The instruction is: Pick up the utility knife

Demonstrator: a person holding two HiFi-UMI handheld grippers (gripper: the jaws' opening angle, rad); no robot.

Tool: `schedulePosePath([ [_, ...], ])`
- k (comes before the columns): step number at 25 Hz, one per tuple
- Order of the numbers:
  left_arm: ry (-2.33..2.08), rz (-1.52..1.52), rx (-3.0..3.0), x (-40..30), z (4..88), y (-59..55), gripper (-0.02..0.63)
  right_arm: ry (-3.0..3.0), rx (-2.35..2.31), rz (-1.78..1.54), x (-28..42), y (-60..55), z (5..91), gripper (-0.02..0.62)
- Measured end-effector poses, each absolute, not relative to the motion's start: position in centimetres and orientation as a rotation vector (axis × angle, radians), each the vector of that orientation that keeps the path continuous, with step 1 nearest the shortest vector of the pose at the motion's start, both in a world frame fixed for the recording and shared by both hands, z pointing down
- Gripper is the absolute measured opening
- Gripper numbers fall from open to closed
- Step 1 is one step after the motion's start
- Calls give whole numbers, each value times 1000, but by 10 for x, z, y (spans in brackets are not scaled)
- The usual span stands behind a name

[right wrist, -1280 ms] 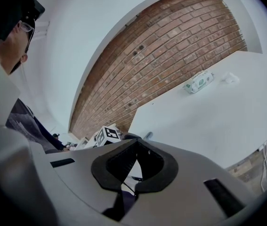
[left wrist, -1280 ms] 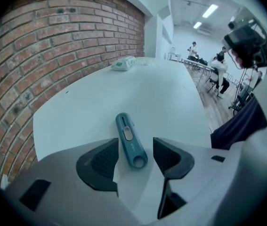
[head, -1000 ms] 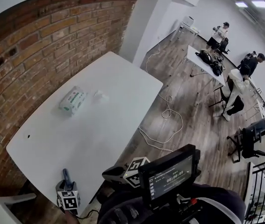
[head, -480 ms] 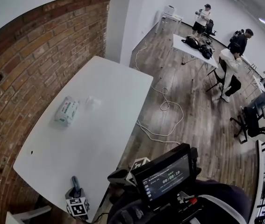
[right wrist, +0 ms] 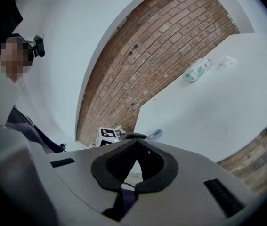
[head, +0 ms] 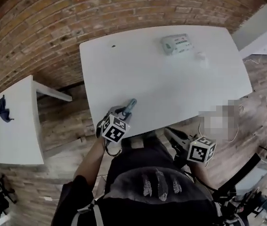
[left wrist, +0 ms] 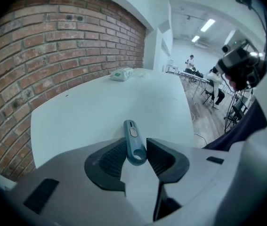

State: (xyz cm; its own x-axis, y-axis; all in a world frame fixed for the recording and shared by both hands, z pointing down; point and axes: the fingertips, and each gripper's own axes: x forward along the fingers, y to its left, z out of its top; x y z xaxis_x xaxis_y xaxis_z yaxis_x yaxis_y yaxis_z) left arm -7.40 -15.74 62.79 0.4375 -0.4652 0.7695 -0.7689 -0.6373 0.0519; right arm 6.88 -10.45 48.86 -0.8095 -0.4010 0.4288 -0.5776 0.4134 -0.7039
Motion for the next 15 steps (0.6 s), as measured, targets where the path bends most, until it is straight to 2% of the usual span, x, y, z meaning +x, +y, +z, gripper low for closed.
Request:
schedulePosePath([
  [8, -1054, 1124, 2272, -82, 654, -147, 133, -2473, 748, 1306, 45, -96, 493, 0],
  [15, -1037, 1159, 2273, -88, 660, -151, 165, -2476, 800, 1299, 48, -95, 490, 0],
])
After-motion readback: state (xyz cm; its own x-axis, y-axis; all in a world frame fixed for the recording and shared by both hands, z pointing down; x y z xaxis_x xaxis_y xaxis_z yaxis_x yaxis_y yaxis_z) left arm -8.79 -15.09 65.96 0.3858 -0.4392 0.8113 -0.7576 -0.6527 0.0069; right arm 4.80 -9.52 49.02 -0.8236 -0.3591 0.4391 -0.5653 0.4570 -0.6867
